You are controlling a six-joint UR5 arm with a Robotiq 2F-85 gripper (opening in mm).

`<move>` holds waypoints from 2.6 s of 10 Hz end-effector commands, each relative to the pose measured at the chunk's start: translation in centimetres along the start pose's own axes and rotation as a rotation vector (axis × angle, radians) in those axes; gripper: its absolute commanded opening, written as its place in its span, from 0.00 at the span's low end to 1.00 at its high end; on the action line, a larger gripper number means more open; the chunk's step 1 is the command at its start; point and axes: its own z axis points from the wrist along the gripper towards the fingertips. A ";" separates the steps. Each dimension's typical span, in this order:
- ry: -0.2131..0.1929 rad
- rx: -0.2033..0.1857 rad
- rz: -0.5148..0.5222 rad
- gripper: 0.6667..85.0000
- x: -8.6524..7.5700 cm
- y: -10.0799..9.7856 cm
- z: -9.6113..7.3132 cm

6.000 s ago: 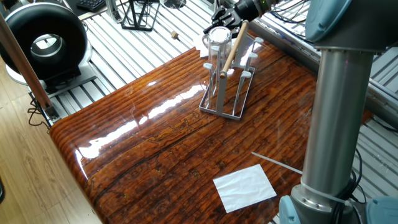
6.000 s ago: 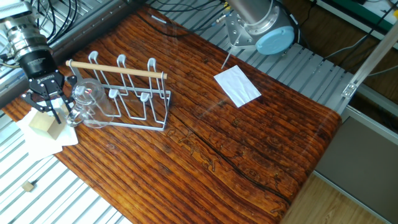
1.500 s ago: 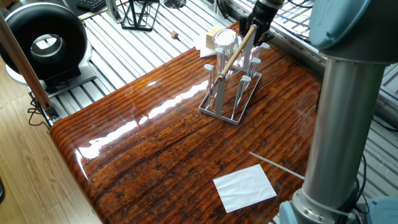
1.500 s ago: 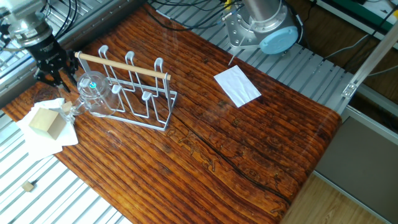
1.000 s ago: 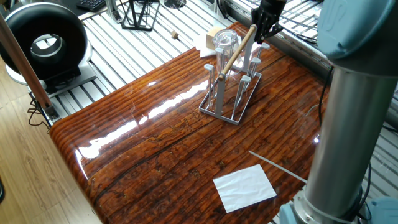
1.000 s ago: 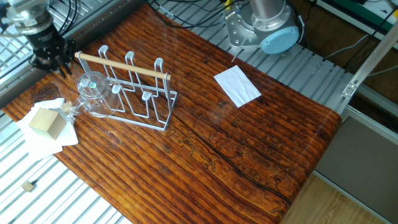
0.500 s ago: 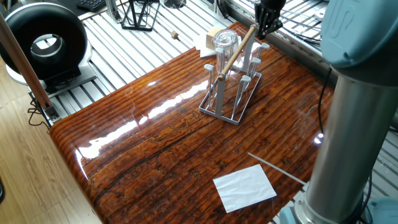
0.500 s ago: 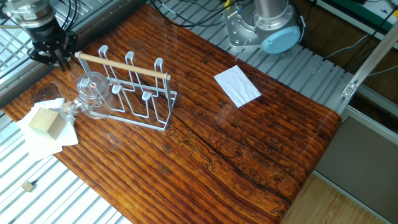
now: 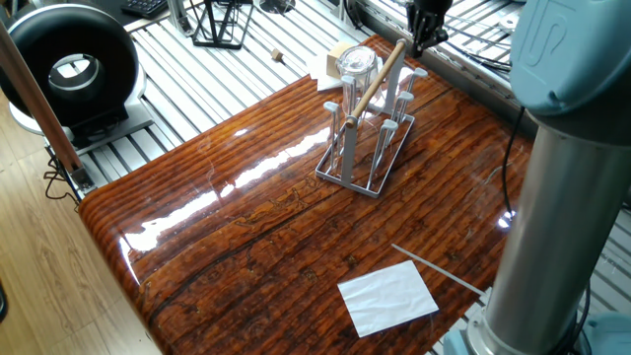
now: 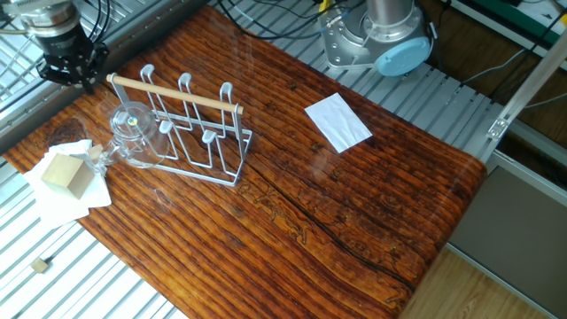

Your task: Put the cup on the cup rack

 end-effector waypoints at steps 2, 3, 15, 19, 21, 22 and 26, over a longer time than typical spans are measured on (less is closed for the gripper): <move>0.005 0.057 0.082 0.00 0.3 -1.6 0.0; -0.001 0.085 0.095 0.00 0.3 -3.2 0.8; -0.117 0.004 0.192 0.00 -2.5 -2.2 1.8; 0.009 0.033 0.134 0.00 -0.2 -0.9 -0.6; 0.060 -0.009 0.156 0.00 0.3 1.1 -1.8; 0.103 -0.013 0.150 0.00 0.9 2.0 -2.6; 0.157 -0.003 0.229 0.00 0.4 4.5 -5.0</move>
